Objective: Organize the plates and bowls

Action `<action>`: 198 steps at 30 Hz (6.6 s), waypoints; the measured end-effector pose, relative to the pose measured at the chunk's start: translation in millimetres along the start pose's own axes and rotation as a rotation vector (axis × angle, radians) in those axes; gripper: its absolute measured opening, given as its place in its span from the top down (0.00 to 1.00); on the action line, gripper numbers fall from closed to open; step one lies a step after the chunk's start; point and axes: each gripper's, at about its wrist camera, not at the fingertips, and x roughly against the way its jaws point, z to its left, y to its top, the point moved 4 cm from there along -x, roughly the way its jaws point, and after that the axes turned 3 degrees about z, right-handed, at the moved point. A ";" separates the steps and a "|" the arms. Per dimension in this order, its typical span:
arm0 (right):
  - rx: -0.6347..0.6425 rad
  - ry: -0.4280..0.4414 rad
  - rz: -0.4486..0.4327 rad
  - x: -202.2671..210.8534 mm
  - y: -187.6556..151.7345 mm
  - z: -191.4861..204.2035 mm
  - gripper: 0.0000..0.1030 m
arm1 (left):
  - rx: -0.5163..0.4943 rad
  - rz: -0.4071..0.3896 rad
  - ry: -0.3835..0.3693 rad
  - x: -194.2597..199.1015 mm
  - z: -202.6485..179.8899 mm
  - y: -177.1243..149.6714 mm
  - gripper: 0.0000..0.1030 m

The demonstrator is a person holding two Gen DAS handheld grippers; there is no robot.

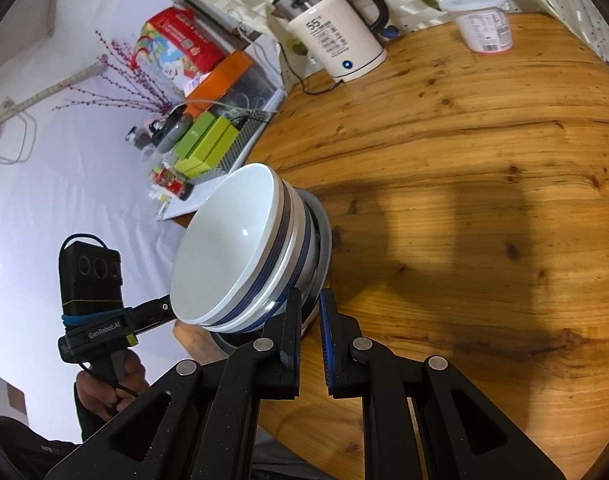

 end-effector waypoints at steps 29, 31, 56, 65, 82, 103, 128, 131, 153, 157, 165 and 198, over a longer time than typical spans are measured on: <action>0.039 0.036 0.130 -67.9 3.4 34.9 0.90 | 0.113 -0.040 0.076 34.3 53.4 -16.2 0.93; 0.037 0.033 0.138 -72.0 2.4 34.4 0.90 | 0.117 -0.038 0.078 34.4 55.4 -17.3 0.93; 0.105 -0.022 0.101 -50.6 -0.3 43.2 0.54 | 0.085 -0.091 0.202 44.5 51.8 -22.2 0.89; 0.215 -0.110 0.055 -37.5 -12.4 65.3 0.29 | -0.002 -0.133 0.319 53.4 29.6 -30.1 0.77; 0.357 -0.241 0.026 -38.0 -35.5 92.3 0.20 | -0.098 -0.140 0.458 46.0 10.2 -41.3 0.51; 0.426 -0.309 0.045 -54.2 -43.0 99.0 0.19 | -0.145 -0.132 0.537 34.4 6.2 -45.5 0.50; 0.418 -0.310 0.069 -63.1 -42.8 95.2 0.19 | -0.147 -0.108 0.595 25.2 10.4 -46.3 0.50; 0.418 -0.307 0.069 -63.7 -42.6 94.7 0.19 | -0.147 -0.107 0.595 25.2 10.4 -46.6 0.50; 0.417 -0.304 0.072 -63.4 -42.9 94.6 0.18 | -0.140 -0.098 0.597 24.5 9.9 -48.9 0.50; 0.417 -0.304 0.070 -63.3 -42.9 94.6 0.18 | -0.139 -0.097 0.596 24.6 9.6 -48.7 0.50; 0.417 -0.304 0.070 -63.4 -42.8 94.3 0.18 | -0.141 -0.093 0.593 22.6 11.3 -51.7 0.50; 0.413 -0.300 0.064 -61.5 -45.0 96.2 0.18 | -0.128 -0.080 0.577 22.4 6.4 -56.0 0.50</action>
